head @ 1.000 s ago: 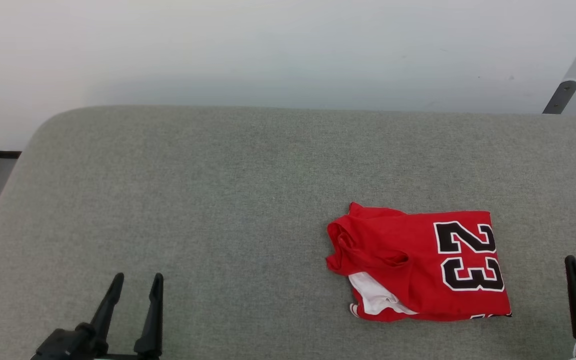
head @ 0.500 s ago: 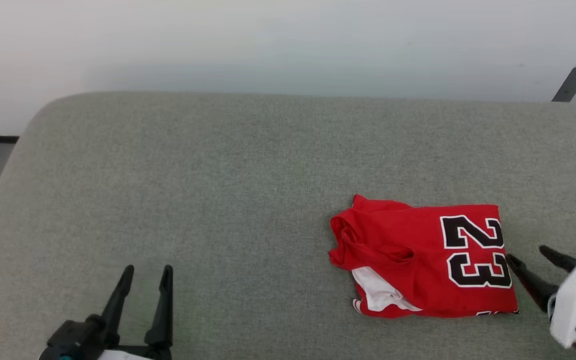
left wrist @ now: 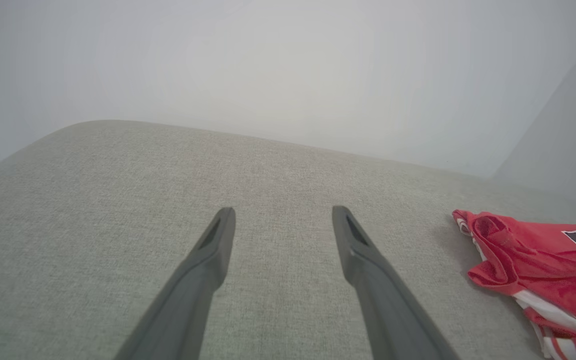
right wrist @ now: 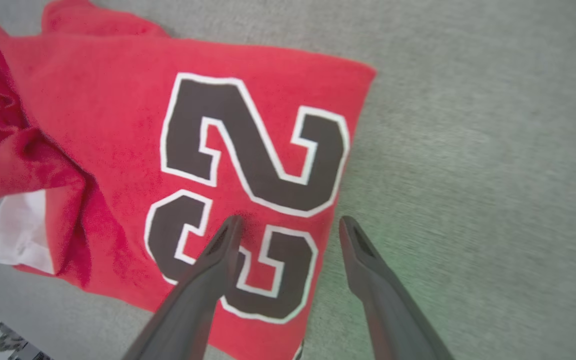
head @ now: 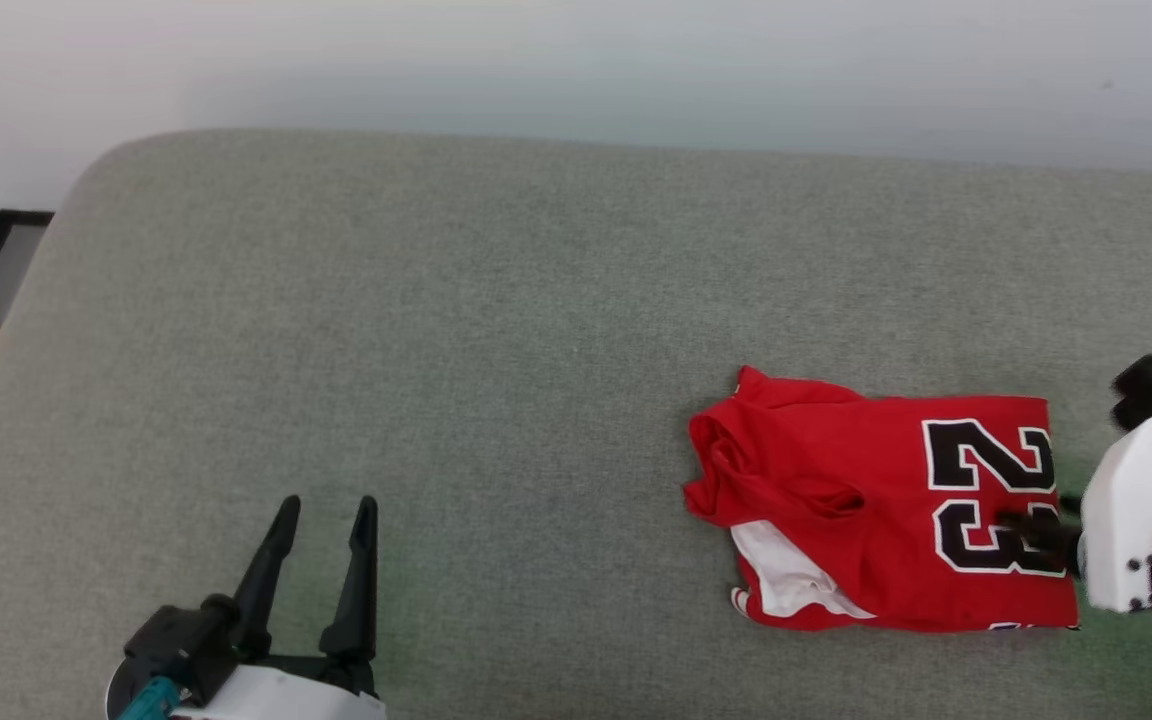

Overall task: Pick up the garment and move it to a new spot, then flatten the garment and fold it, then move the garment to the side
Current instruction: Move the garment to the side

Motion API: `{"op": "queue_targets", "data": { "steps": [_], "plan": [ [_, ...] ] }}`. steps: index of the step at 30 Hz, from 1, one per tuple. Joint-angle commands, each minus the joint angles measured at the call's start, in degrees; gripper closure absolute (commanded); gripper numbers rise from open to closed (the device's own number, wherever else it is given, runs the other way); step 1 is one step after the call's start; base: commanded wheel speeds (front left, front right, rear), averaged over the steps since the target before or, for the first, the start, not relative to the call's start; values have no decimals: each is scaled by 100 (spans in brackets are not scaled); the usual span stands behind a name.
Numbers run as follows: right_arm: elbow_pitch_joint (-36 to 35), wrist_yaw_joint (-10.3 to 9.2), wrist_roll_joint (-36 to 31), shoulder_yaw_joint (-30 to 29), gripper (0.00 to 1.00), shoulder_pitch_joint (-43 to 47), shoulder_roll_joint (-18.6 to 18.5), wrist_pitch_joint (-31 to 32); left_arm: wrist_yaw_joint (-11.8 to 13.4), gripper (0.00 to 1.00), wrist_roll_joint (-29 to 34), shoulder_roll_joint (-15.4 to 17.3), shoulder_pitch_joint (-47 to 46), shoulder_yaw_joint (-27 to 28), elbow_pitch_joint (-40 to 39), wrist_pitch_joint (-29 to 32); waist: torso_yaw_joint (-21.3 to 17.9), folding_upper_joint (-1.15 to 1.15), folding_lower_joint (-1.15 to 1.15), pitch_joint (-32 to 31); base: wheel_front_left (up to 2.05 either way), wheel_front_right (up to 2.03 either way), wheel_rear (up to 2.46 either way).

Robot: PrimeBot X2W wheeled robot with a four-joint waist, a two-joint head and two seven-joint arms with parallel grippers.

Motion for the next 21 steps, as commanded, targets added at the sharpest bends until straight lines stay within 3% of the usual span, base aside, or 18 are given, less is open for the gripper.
{"op": "queue_targets", "data": {
  "steps": [1,11,12,13,15,21],
  "plan": [
    [151,-2,77,118,0,-72,24,72,-10,0,-18,-13,-83,13,4,4,51,0,0,54,0,0,0],
    [1173,-5,244,737,0,-182,101,-308,-10,0,-32,-46,-206,-52,33,4,96,0,0,136,0,0,0],
    [1231,-5,252,797,11,-189,121,-382,-10,0,-30,-45,-209,-70,42,4,92,0,0,142,0,0,0],
    [1287,-5,299,857,53,-193,136,-459,-10,0,-25,-43,-214,-80,52,4,88,0,0,145,0,0,0],
    [1377,-6,377,934,100,-213,148,-642,-10,0,-15,-41,-219,-85,63,4,71,0,0,144,0,0,0],
    [1440,-6,650,927,100,-371,39,-1327,-10,0,23,-31,-193,-78,58,4,-26,0,0,96,0,0,0]
  ]
}}
